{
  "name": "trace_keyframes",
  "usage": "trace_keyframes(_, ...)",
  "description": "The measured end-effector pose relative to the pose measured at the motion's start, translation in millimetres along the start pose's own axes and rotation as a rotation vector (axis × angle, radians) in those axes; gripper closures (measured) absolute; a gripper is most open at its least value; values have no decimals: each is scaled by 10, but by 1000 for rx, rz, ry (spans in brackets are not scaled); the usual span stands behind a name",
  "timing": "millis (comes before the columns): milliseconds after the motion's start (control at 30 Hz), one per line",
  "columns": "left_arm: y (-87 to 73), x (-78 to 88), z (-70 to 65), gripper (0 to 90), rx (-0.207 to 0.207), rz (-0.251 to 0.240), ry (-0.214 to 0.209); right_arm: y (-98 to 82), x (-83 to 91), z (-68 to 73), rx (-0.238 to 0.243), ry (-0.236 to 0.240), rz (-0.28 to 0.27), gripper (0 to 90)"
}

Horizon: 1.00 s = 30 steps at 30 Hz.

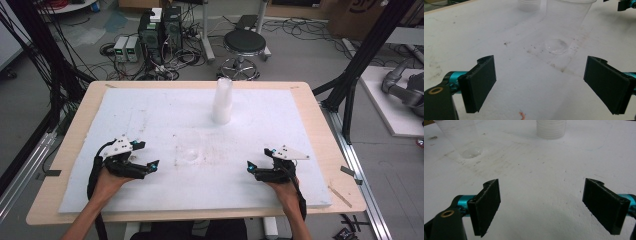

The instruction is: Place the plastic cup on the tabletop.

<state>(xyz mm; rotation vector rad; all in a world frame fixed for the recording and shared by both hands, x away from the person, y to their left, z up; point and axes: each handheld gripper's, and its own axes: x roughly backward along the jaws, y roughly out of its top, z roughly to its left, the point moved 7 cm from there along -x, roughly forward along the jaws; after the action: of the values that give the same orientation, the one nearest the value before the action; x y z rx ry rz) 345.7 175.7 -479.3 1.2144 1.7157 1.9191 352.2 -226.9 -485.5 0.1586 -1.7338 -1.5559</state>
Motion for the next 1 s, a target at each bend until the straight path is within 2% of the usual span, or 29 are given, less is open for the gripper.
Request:
trace_keyframes(133,-60,86,17,108,25,-66,35,4,9,1,6,-4,-11,148)
trace_keyframes(300,-94,113,36,110,36,-88,56,11,25,7,10,-9,-32,148)
trace_keyframes(367,-111,110,31,110,55,-97,41,11,33,10,10,-5,-35,148)
trace_keyframes(867,-142,125,44,114,62,-111,59,14,68,15,7,-9,-65,148)
trace_keyframes(1000,-143,122,37,118,47,-106,65,17,71,5,7,-3,-75,148)
